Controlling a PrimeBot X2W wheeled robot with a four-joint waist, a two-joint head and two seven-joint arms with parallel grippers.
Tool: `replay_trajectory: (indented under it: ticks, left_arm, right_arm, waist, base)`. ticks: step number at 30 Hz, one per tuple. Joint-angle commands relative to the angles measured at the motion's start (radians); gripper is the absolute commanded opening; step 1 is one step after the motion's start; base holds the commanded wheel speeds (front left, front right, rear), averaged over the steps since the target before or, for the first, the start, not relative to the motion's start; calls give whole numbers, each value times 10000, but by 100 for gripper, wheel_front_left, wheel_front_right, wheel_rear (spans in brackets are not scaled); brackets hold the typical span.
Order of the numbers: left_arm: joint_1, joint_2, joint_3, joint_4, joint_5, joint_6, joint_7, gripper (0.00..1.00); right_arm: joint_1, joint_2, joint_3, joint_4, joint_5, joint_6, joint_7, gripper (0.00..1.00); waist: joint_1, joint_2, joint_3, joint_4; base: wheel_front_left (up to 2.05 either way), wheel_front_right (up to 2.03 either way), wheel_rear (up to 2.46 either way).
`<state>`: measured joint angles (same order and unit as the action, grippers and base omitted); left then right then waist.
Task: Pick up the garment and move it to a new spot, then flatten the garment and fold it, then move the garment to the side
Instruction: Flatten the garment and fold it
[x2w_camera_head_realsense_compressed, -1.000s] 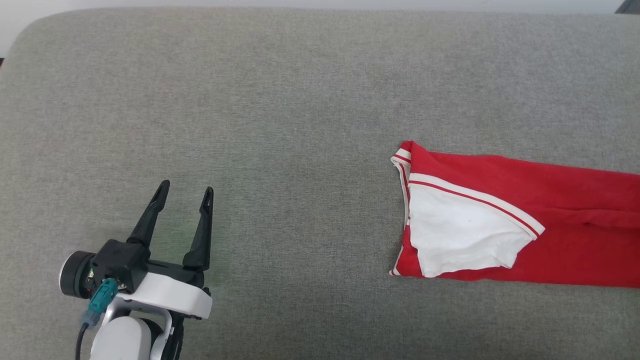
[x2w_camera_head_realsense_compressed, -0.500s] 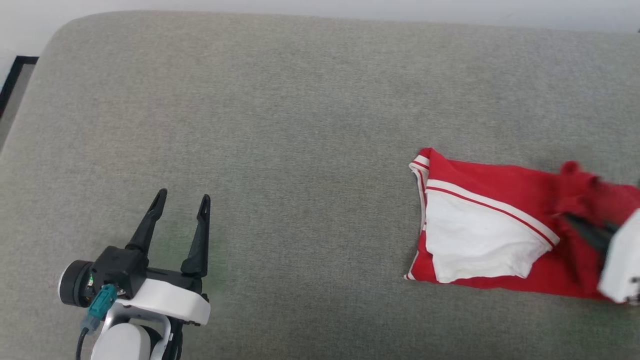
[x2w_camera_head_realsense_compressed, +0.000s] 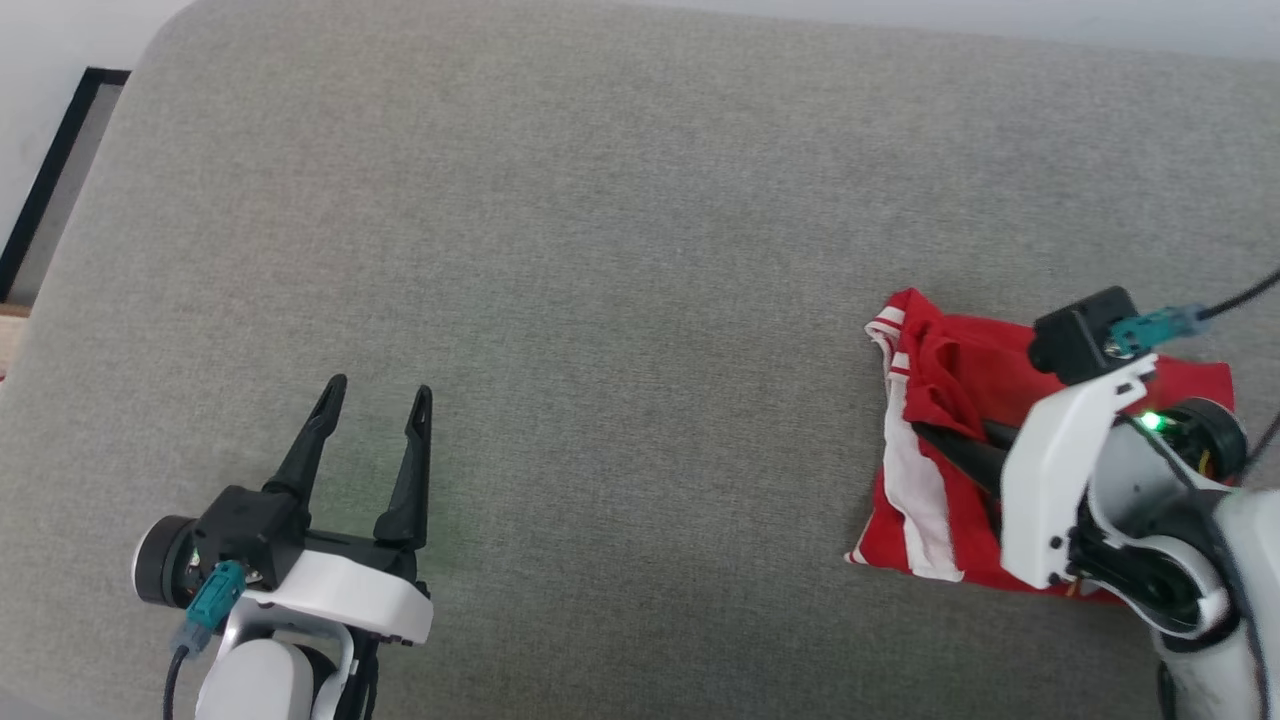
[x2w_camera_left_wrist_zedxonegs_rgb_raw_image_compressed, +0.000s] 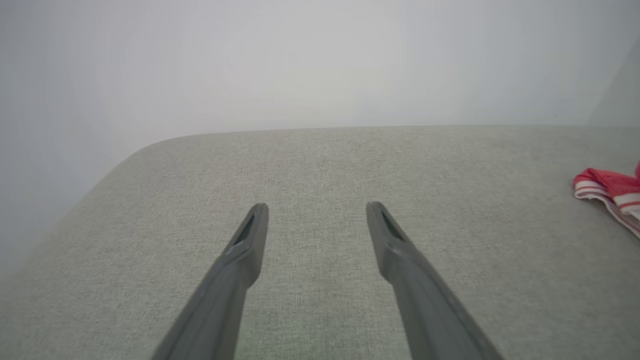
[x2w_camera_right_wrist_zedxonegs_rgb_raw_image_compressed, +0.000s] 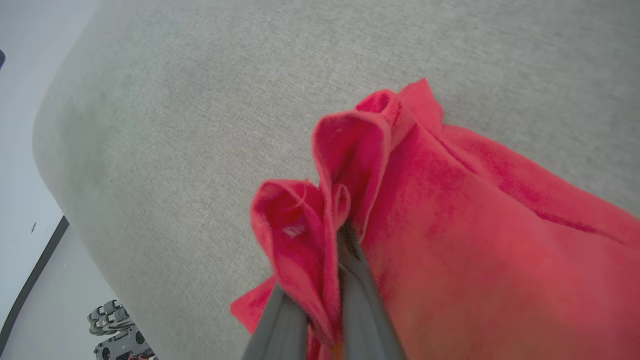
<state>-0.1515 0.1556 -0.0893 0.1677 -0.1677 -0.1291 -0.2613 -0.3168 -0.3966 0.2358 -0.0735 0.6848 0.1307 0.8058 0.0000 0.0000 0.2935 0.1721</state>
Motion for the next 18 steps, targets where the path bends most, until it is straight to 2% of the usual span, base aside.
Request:
replay_trajectory:
  ticks: [1,10,11,12,13,14,18]
  left_arm:
    - [-118,-22,15,7,-38,-19,-51,100]
    - [-147,-77,79,89,-73,-19,-51,100]
    - [-131,-76,100,108,-67,-19,-51,100]
    - [-110,-74,127,125,-62,-19,-51,100]
    - [-95,-85,141,141,-52,-19,-51,100]
    - [-81,-93,158,156,-45,-19,-51,100]
    - [-25,-57,236,197,20,-19,-51,100]
  right_arm:
    - [-151,47,124,127,-97,-1,-109,0]
    - [-618,-31,780,1468,-45,-1,-830,0]
    - [-641,-26,808,1591,-18,-1,-903,2]
    - [-659,-11,850,1680,12,-1,-989,28]
    - [-689,0,847,1733,13,-1,-1114,76]
    - [-730,16,835,1795,4,-1,-1223,100]
    - [-797,-9,915,1928,105,-2,-1448,100]
  waist:
    - [0,0,41,62]
    - [0,0,101,199]
    - [0,0,93,188]
    - [0,0,85,164]
    - [0,0,73,145]
    - [0,0,54,124]
    - [0,0,-52,-16]
  base:
    - [0,0,0]
    - [0,0,0]
    - [0,0,0]
    - [0,0,0]
    - [0,0,0]
    - [0,0,0]
    - [0,0,0]
